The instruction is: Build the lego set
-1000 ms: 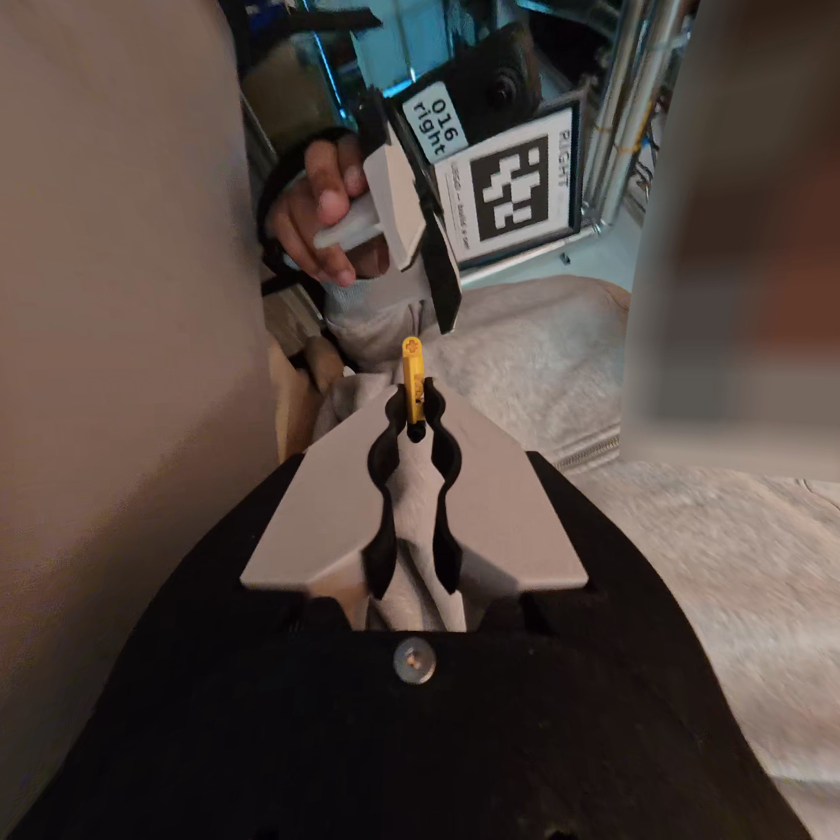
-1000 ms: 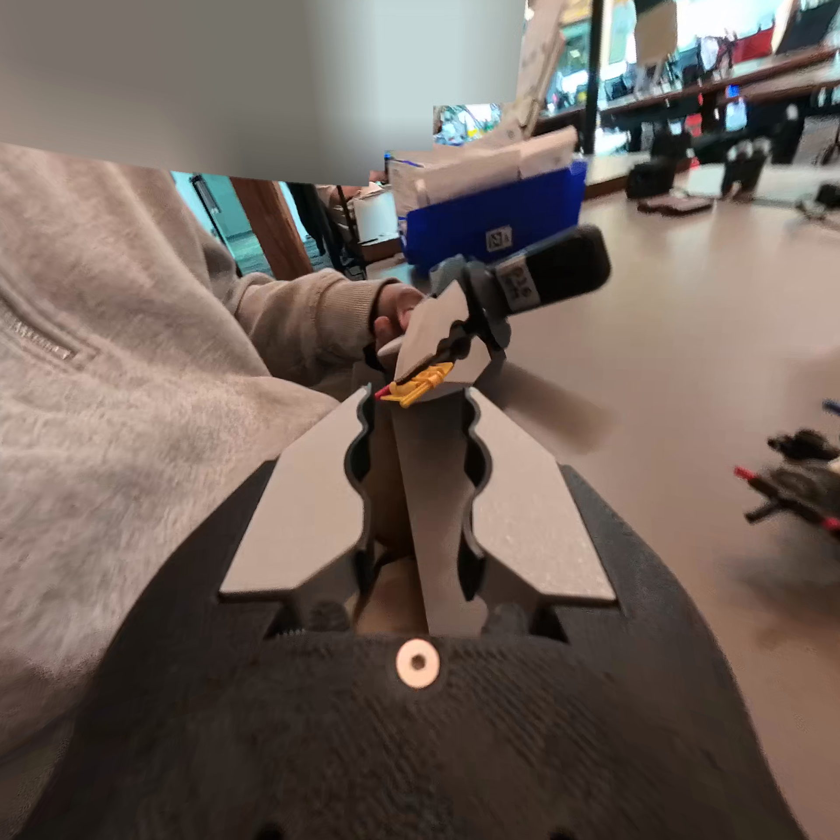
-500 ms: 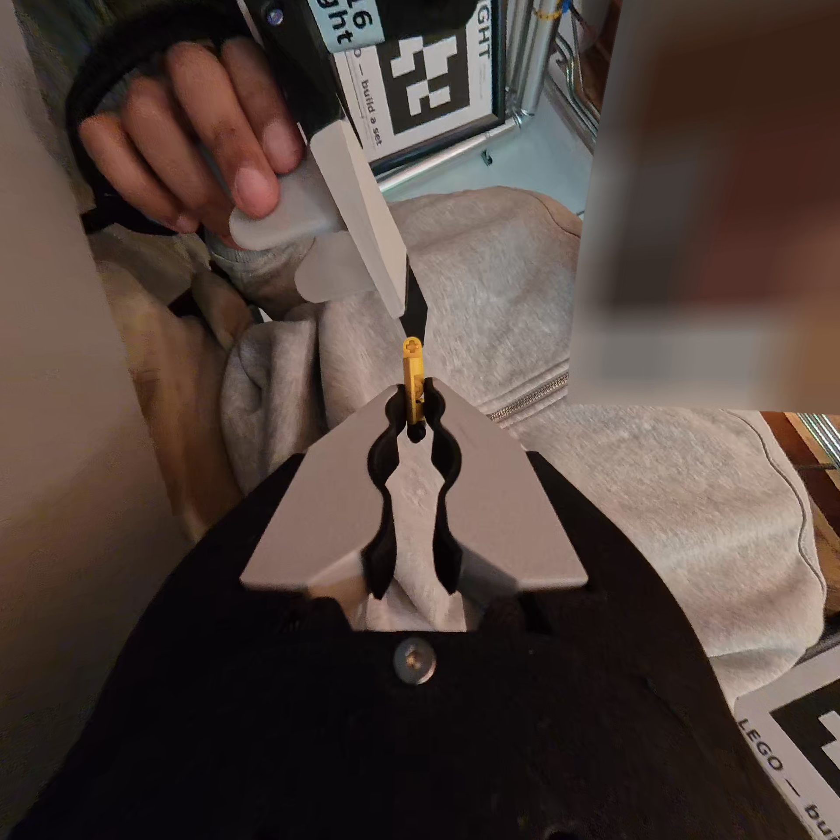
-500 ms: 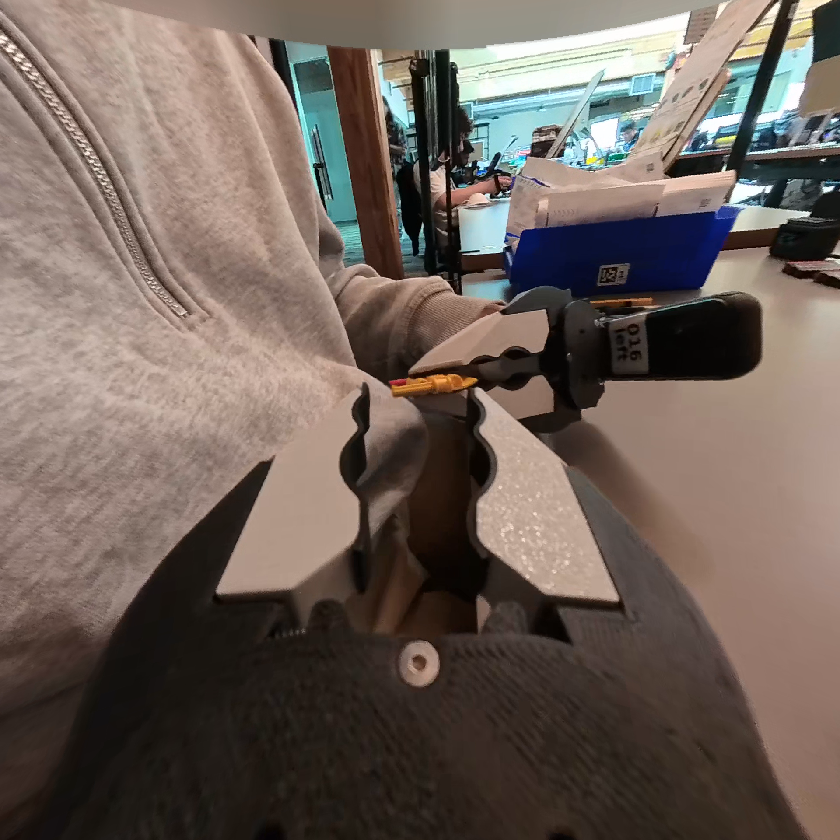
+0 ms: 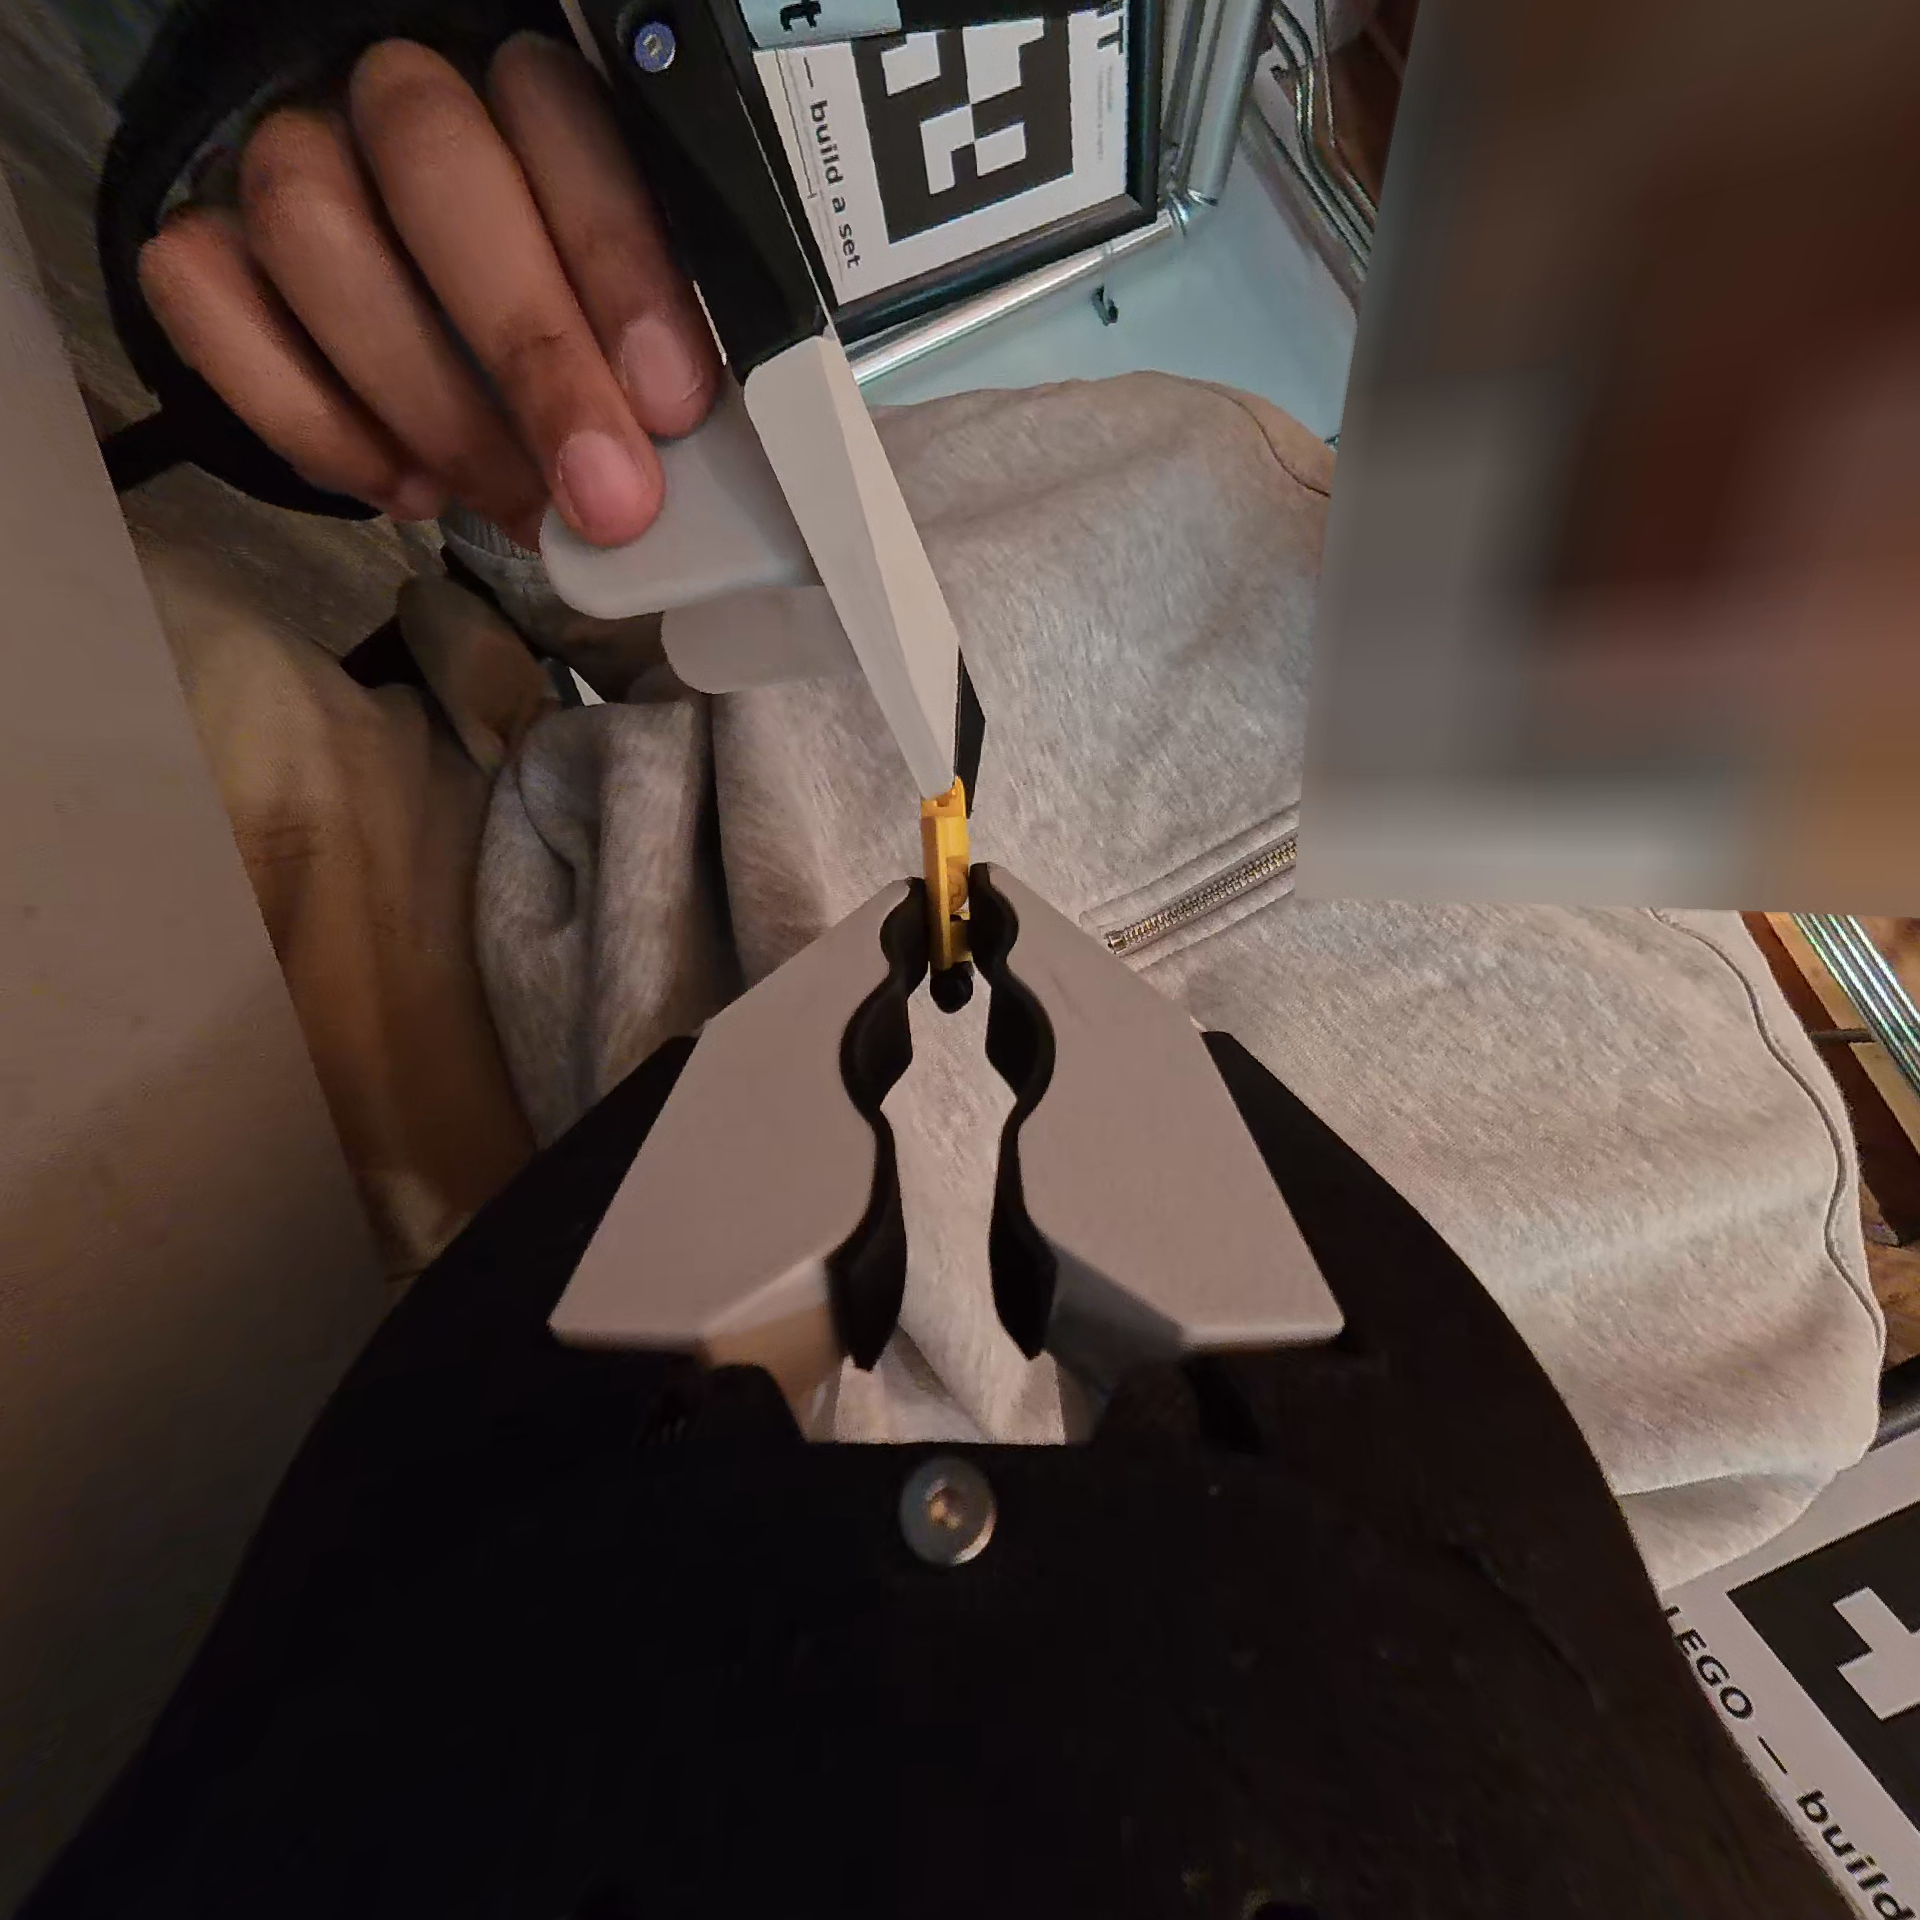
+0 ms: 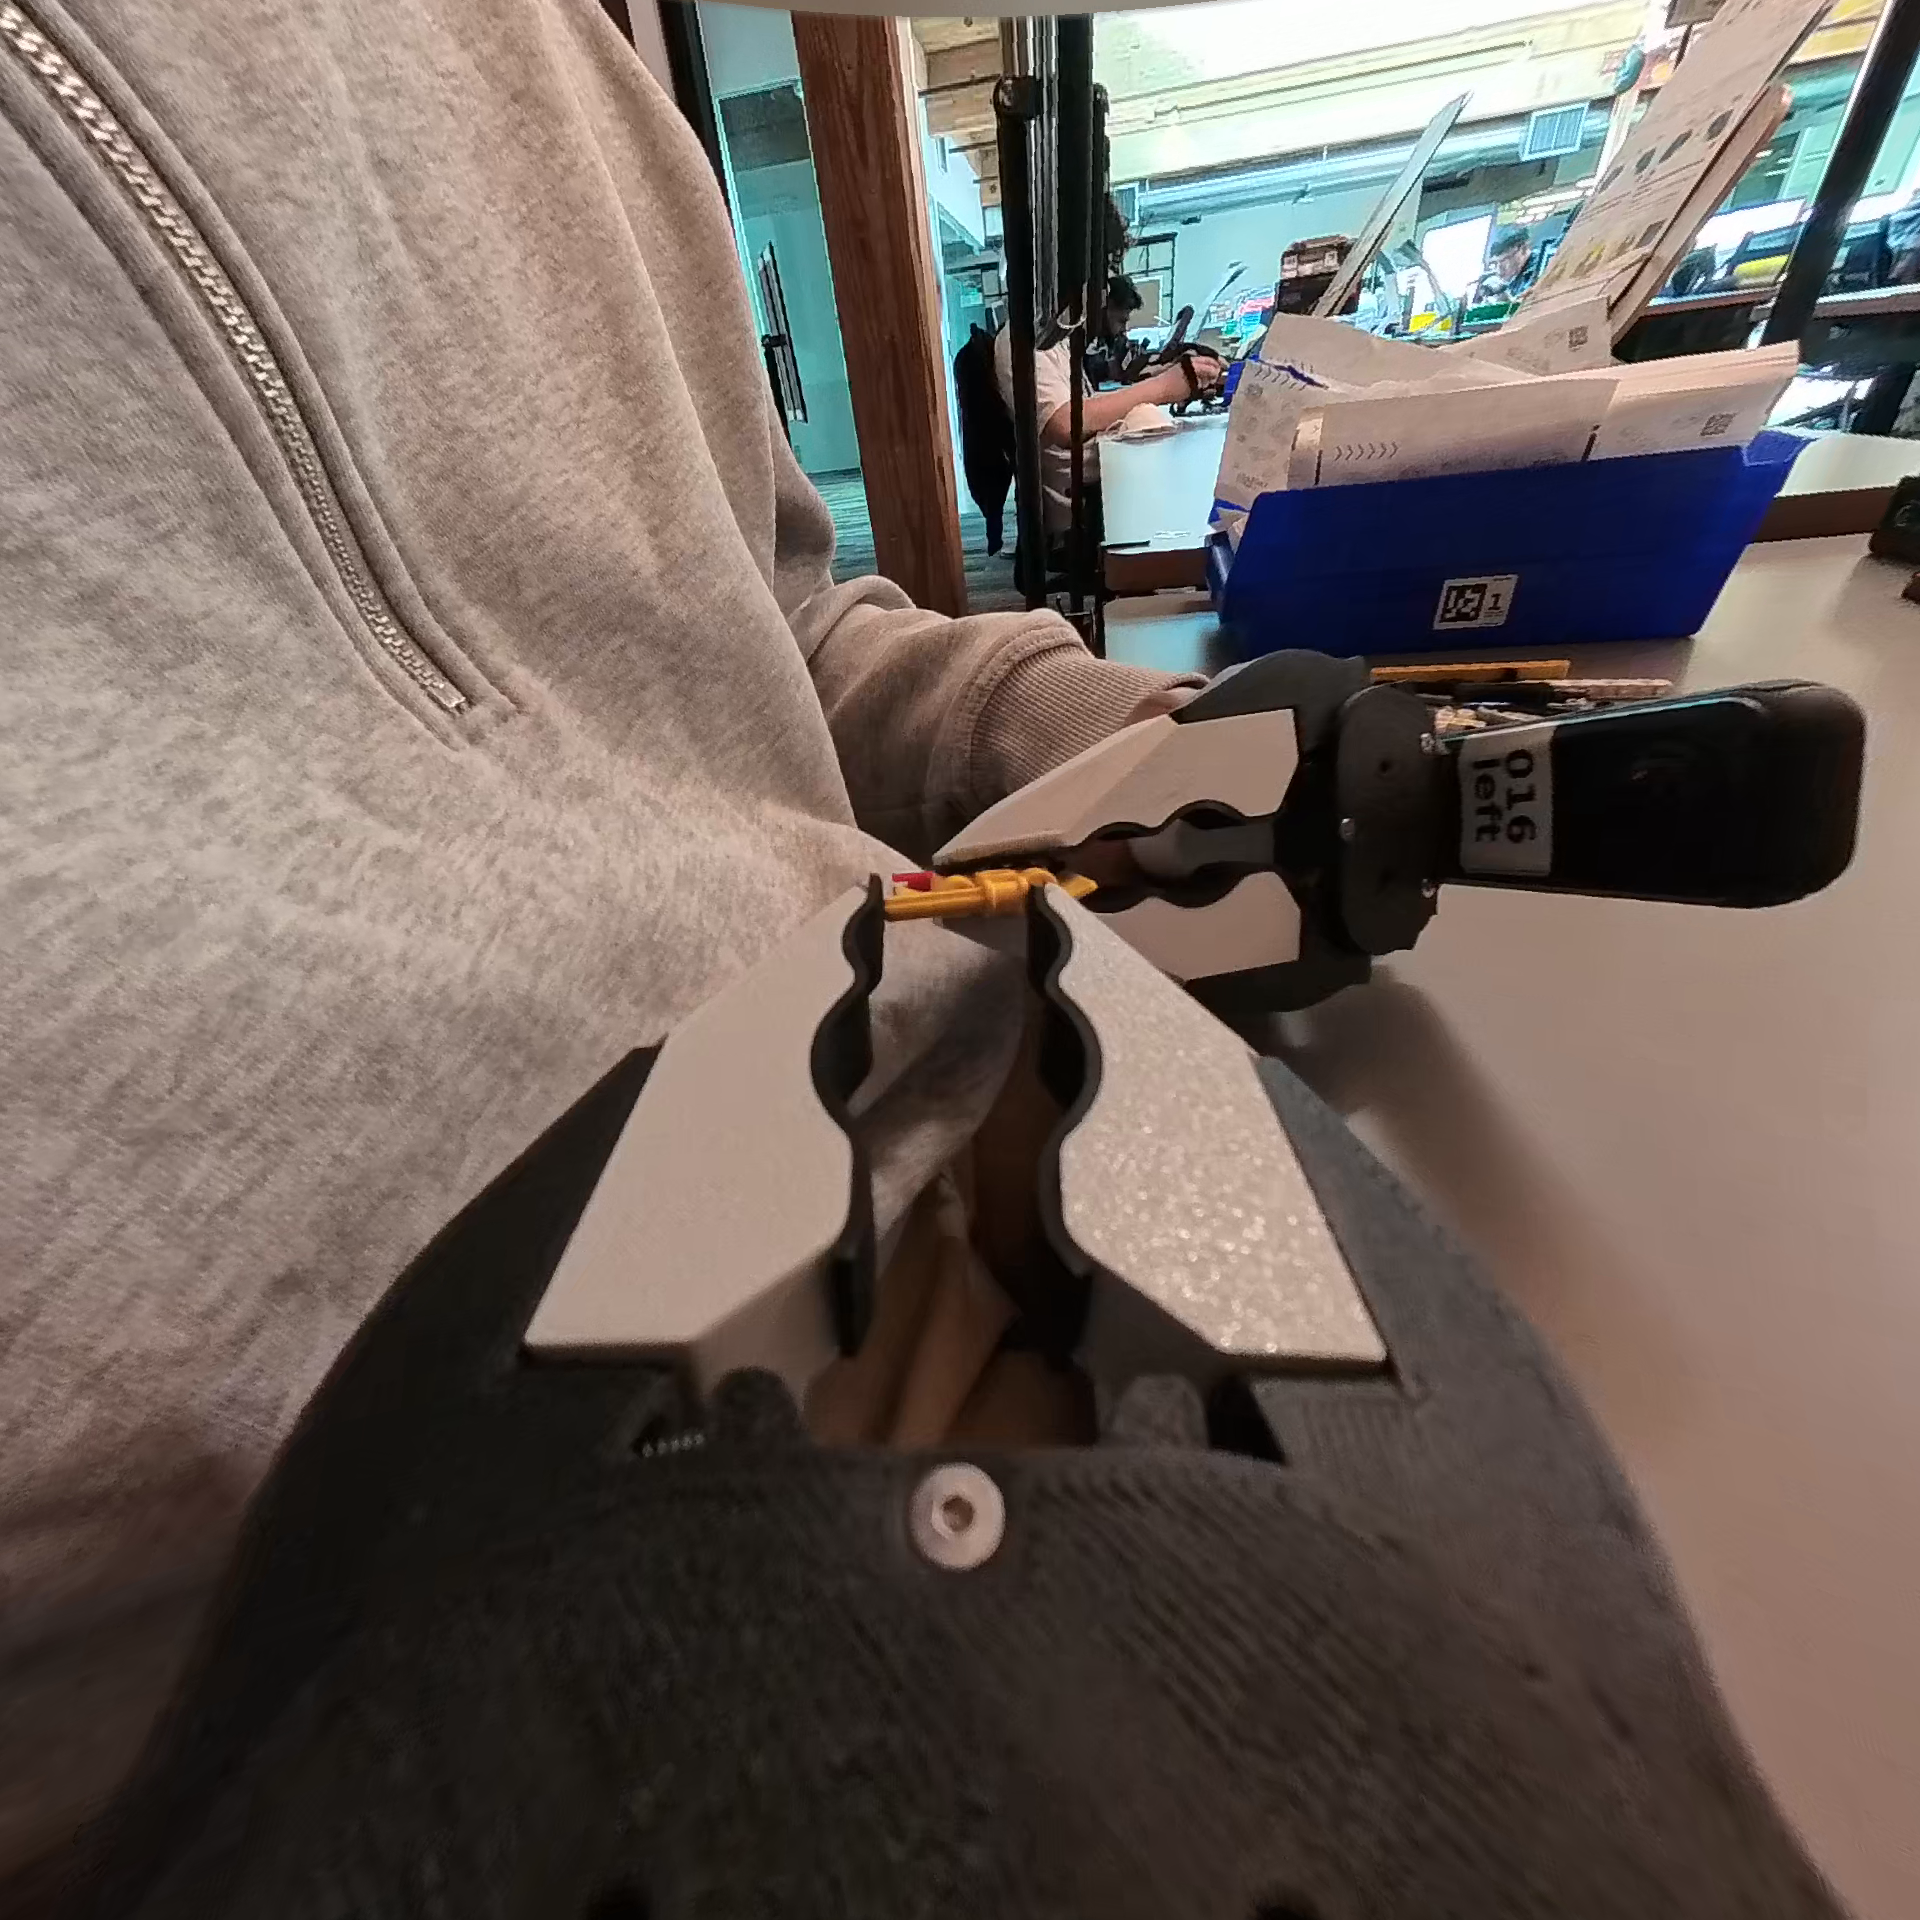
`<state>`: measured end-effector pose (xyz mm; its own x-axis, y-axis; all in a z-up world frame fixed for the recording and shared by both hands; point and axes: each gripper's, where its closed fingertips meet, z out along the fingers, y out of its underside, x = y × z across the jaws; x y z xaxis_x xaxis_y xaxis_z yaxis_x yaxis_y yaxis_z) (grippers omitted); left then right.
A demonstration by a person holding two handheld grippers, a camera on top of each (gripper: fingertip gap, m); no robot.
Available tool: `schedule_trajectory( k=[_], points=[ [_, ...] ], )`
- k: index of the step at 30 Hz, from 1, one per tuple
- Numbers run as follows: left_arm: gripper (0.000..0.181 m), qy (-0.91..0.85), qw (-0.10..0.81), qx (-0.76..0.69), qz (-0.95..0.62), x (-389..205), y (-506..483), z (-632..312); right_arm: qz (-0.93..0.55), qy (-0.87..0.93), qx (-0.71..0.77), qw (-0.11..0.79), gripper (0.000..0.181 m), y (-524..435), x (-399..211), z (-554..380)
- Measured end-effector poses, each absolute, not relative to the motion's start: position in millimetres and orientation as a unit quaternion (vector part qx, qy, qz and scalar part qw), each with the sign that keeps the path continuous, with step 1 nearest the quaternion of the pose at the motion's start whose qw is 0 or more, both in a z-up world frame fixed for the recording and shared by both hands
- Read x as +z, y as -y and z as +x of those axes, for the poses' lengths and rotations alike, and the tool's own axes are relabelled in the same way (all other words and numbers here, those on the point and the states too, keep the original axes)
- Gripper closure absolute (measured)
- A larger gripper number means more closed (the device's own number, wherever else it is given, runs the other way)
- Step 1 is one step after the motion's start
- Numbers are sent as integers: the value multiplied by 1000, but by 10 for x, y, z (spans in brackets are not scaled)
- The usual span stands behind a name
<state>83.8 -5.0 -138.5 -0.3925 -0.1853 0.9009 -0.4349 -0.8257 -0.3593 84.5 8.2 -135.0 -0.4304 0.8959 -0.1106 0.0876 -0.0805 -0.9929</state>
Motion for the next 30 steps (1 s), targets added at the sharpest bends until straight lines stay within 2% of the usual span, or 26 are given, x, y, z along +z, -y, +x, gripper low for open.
schedule_trajectory(
  k=[16,22,25,30],
  points=[
    [176,291,79,777,552,-1411,68,822,-440,605,578,327,160,-74,-1388,810],
    [176,281,69,781,554,-1396,2,782,-439,586,585,349,159,-133,-1365,778],
    [176,278,66,778,559,-1415,-17,771,-450,576,577,363,148,-230,-1375,786],
    [176,283,74,778,556,-1413,24,799,-437,567,609,342,148,-187,-1321,837]
  ],
)
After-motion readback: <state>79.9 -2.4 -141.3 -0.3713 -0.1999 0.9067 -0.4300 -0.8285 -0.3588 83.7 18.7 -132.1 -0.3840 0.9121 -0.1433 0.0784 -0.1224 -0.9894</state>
